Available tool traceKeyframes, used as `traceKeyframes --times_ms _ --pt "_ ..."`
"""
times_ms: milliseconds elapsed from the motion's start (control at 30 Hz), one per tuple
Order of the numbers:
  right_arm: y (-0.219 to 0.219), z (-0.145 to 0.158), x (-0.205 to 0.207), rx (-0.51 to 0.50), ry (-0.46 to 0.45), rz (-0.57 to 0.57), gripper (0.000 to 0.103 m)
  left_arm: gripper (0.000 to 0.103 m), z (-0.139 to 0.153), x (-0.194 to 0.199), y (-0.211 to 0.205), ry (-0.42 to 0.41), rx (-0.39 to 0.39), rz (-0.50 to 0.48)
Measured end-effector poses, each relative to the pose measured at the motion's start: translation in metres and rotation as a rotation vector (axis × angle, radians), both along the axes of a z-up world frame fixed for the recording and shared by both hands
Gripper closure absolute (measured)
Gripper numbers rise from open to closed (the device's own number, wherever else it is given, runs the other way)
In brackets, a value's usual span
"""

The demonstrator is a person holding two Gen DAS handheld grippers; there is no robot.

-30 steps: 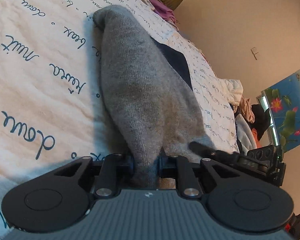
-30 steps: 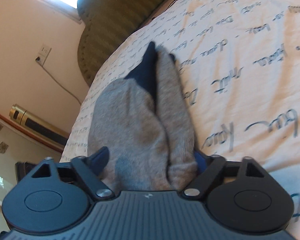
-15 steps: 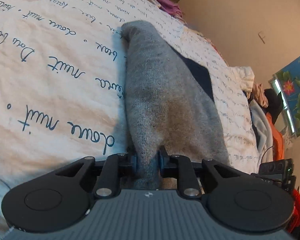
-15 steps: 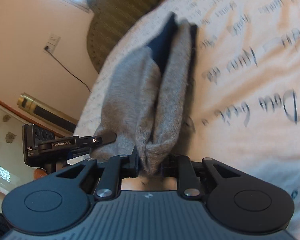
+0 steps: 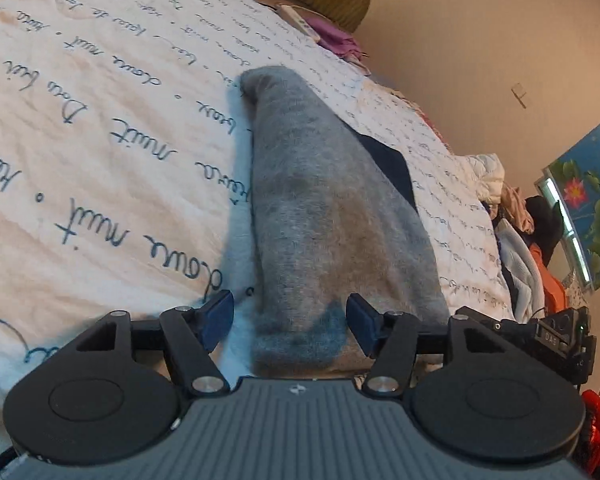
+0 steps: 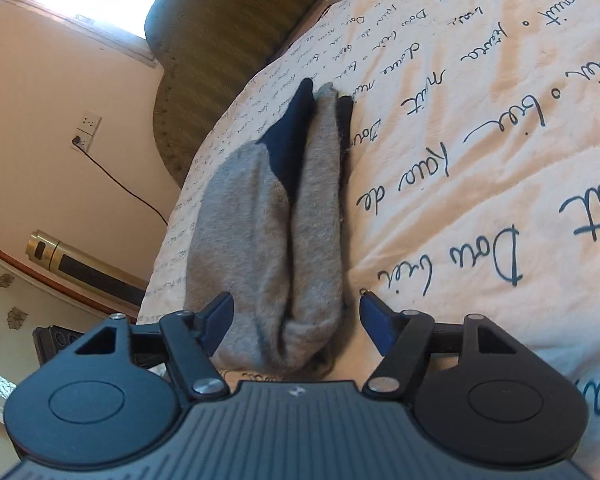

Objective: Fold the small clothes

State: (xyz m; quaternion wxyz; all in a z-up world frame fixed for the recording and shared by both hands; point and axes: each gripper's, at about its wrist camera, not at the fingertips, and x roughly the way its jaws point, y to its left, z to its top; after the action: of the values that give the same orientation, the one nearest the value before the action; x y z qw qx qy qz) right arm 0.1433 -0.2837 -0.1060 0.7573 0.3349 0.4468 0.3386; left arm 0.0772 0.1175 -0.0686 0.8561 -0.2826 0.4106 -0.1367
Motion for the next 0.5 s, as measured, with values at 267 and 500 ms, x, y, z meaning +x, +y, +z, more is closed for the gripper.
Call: traceKeyframes --times_ms 267,500 --pt "0.046 -0.005 0.022 -0.01 -0.005 0.136 0.086 0.09 0.003 0.029 -0.007 0.067 -0.082 -0.044" --pt "0.027 0.038 -0.02 0.1 -0.124 0.16 0.087 0.092 0.051 -0.013 0.008 -0.024 -0.164 -0.139"
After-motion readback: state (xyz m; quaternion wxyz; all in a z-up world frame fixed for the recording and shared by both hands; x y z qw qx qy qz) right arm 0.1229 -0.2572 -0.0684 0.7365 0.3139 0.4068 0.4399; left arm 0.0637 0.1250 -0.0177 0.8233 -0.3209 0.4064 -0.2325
